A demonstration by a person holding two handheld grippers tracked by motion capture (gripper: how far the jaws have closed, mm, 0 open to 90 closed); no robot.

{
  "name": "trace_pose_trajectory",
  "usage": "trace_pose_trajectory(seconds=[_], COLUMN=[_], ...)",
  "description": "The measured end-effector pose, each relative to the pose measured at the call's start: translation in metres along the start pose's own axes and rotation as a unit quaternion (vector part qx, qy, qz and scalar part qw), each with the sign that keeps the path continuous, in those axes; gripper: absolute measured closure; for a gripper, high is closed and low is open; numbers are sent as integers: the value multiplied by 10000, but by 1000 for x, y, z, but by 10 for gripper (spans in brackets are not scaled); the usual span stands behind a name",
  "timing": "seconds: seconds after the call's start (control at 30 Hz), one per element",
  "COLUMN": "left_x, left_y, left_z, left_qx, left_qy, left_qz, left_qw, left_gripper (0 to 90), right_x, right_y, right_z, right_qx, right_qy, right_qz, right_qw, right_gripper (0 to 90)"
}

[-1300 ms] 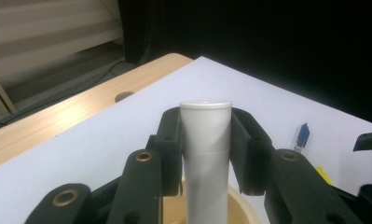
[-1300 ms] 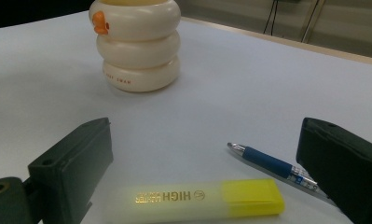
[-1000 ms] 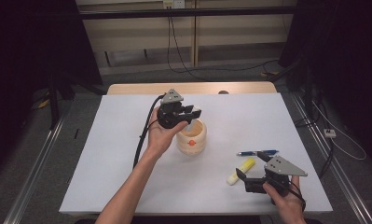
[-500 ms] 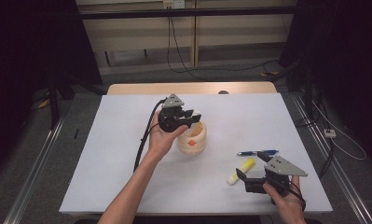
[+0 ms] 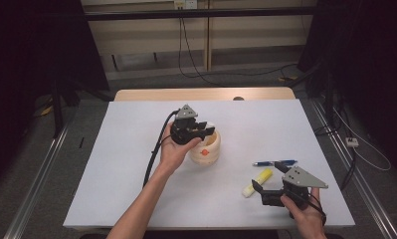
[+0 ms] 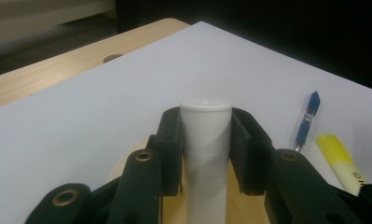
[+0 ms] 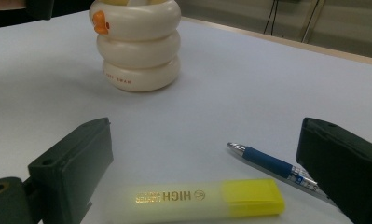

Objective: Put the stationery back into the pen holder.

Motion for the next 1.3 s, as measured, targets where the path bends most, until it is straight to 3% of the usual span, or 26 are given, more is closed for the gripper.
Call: trace_pose_trajectory(seconds=[0.2, 0.47, 0.6, 0.77, 0.9, 1.13, 1.2, 1.3], left_x=[-1, 4, 4, 6, 7, 5, 3, -1], left_y=[2, 8, 9, 17, 25, 41, 46, 52], left_z=[0, -1, -3, -5, -6, -8, -9, -10], left_qx=[-16, 53, 167, 381, 580, 653, 603, 727], left_qy=[-26, -48, 4, -71, -100, -173, -66, -72], left_qz=[-14, 120, 77, -16, -172, -275, -215, -261], left_qw=[10000, 9999, 9998, 9992, 9981, 9973, 9979, 9970], left_gripper=[645, 409, 267, 131, 79, 62, 62, 62], right_x=[0, 0, 0, 0, 0, 0, 0, 0], right_y=[0, 0, 0, 0, 0, 0, 0, -1], right_z=[0, 0, 0, 0, 0, 0, 0, 0], right_qx=[4, 10, 8, 2, 8, -3, -9, -6], right_qy=[0, 9, 4, -2, 14, 15, 13, 19], right_qz=[2, 0, 2, -2, -4, -7, -13, -16], right_qw=[10000, 10000, 10000, 10000, 10000, 10000, 10000, 10000], right_gripper=[32, 32, 32, 32, 32, 32, 32, 32])
Point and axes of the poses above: each handheld gripper's, and its own axes: y roughly backward along the jaws, x roughly out of its top, z roughly to its right, the point moved 4 cm from there along -y, roughly forward along the jaws, and after that the axes turned 15 degrees about -y, right-handed, at the moved point
